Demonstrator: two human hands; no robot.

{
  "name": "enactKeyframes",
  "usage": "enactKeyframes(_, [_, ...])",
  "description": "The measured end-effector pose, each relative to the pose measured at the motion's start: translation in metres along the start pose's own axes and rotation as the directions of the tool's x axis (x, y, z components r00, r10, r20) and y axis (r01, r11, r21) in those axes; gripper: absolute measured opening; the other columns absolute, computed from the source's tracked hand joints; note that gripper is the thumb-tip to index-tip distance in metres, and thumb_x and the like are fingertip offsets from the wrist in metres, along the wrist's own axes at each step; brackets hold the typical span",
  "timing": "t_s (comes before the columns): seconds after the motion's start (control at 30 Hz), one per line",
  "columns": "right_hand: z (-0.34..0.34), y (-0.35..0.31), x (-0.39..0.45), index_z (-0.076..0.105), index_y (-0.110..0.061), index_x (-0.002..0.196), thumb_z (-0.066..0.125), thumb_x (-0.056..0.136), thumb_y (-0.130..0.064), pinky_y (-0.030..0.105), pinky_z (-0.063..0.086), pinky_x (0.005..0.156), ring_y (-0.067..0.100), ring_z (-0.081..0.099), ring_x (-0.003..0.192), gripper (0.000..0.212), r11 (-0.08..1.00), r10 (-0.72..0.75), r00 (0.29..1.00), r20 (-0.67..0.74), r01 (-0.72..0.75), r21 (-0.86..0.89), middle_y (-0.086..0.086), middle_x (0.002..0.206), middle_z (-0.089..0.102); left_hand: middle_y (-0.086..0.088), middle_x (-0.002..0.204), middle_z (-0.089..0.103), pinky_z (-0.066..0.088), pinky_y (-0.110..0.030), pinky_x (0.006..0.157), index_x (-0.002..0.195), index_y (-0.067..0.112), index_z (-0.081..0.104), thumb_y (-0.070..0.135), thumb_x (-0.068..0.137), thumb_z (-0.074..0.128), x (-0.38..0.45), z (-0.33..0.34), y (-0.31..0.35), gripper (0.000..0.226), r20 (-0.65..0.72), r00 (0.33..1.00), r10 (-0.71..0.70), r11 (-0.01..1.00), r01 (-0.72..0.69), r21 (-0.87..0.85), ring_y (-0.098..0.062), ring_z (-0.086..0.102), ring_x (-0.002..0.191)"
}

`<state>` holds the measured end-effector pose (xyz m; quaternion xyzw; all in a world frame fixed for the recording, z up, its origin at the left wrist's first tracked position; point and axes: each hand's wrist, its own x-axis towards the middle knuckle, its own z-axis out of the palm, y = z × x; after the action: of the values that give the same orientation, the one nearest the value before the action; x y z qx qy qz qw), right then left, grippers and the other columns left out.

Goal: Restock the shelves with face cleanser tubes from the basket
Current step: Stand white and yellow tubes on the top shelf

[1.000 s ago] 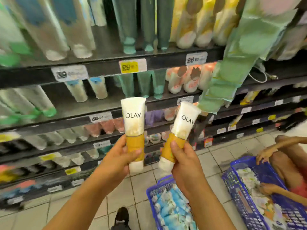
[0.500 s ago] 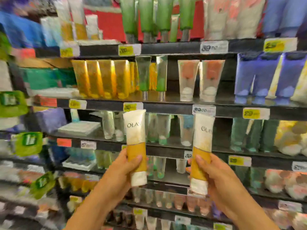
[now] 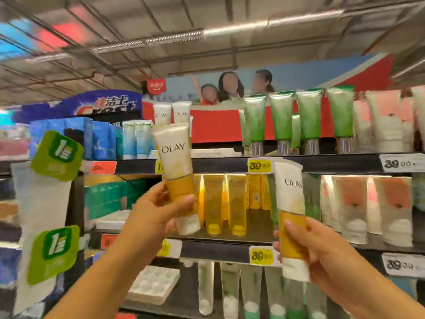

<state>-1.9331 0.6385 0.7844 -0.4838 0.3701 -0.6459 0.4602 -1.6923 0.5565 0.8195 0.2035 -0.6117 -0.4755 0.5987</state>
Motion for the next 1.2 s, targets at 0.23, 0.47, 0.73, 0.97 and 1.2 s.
enactKeyframes(0.23, [0.051,-0.017,0.061,0.063,-0.007,0.095,0.064,0.064,-0.028,0.028,0.055,0.051,0.015,0.066,0.059,0.037,0.991,-0.129,0.992,0.008,0.13,-0.025,0.007,0.069,0.067,-0.003,0.102,0.072,0.052,-0.033,0.081,0.11,0.014,0.065,0.035,0.05,0.077,0.119,-0.015,0.036,0.065,0.031,0.987,0.156,0.974,-0.159,0.161,-0.018,0.067,0.095])
enactKeyframes(0.47, [0.082,-0.059,0.129,0.057,-0.012,0.096,0.061,0.061,-0.037,0.027,0.052,0.061,0.01,0.063,0.064,0.043,0.933,-0.343,0.939,0.027,0.343,-0.111,-0.003,0.067,0.065,0.003,0.096,0.07,0.047,-0.023,0.071,0.109,0.017,0.065,0.016,0.081,0.068,0.205,0.003,0.022,0.028,-0.016,0.968,0.252,0.952,-0.244,0.186,-0.013,0.065,0.09])
enactKeyframes(0.73, [0.098,-0.089,0.216,0.055,-0.031,0.101,0.064,0.084,-0.027,0.018,0.05,0.073,0.001,0.063,0.088,0.019,0.746,-0.613,0.781,0.117,0.622,-0.239,-0.012,0.095,0.066,0.003,0.099,0.07,0.052,-0.026,0.079,0.111,0.018,0.062,0.018,0.082,0.068,0.243,0.01,0.001,0.03,-0.048,0.92,0.39,0.833,-0.33,0.443,-0.011,0.064,0.091])
enactKeyframes(0.97, [0.109,-0.092,0.27,0.054,-0.031,0.09,0.067,0.083,-0.017,0.004,0.049,0.059,-0.016,0.059,0.069,0.021,0.672,-0.703,0.705,0.093,0.701,-0.238,-0.017,0.087,0.063,0.003,0.104,0.065,0.049,-0.018,0.076,0.116,0.022,0.053,0.02,0.083,0.066,0.25,0.017,-0.004,0.035,0.039,0.876,0.482,0.663,-0.393,0.637,-0.014,0.061,0.095])
enactKeyframes(1.2, [0.104,-0.089,0.289,0.05,-0.025,0.102,0.066,0.084,-0.019,0.012,0.044,0.068,-0.004,0.056,0.078,0.025,0.638,-0.734,0.68,-0.001,0.688,-0.345,-0.016,0.089,0.059,0.001,0.106,0.063,0.051,-0.026,0.08,0.117,0.019,0.051,0.024,0.085,0.065,0.252,0.017,-0.004,0.036,0.031,0.877,0.479,0.644,-0.375,0.667,-0.016,0.06,0.097])
